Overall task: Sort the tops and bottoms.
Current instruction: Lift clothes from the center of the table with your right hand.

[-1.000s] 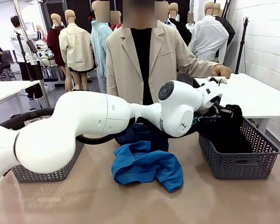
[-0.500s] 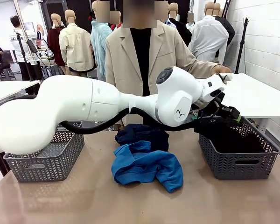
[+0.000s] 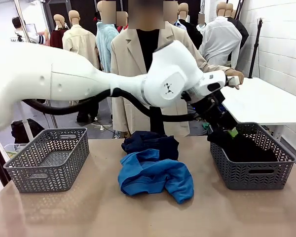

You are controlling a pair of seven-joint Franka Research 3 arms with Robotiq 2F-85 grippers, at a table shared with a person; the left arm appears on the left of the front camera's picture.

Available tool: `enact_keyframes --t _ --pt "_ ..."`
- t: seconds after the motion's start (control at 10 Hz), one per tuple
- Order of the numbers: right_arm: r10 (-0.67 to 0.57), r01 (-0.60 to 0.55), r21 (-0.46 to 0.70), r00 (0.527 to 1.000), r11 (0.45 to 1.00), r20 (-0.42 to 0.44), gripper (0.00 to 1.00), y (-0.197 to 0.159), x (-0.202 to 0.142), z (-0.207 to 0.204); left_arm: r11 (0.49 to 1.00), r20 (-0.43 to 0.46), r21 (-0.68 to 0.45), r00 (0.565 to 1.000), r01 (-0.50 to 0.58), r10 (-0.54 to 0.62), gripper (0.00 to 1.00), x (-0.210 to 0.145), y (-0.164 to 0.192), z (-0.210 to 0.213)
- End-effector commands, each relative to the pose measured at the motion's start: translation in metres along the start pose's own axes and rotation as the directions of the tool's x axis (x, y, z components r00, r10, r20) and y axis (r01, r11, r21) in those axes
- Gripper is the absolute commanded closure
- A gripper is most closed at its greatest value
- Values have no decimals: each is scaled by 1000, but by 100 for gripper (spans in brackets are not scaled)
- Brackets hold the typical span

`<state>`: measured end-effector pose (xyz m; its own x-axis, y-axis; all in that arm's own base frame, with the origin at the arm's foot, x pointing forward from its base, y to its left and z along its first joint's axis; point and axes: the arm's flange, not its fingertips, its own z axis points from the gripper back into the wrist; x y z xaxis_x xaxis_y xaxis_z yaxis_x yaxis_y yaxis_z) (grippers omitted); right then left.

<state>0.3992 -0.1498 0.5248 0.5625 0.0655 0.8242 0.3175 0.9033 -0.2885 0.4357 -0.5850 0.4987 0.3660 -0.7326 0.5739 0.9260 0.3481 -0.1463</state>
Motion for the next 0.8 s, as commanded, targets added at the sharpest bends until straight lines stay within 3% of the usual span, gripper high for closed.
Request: enact_keyframes --t 0.0,0.5,0.7 --pt "8 -8 1 1000 1000 -1 0 -1 0 -1 1000 132 -13 991 4 -2 0 18 -1 -28" --pt "8 -8 1 1000 1000 -1 0 -1 0 -1 1000 123 -4 992 -11 11 0 14 -6 -30" --pt "8 -8 1 1000 1000 -1 0 -1 0 -1 988 48 152 998 28 -35 0 -9 16 31"
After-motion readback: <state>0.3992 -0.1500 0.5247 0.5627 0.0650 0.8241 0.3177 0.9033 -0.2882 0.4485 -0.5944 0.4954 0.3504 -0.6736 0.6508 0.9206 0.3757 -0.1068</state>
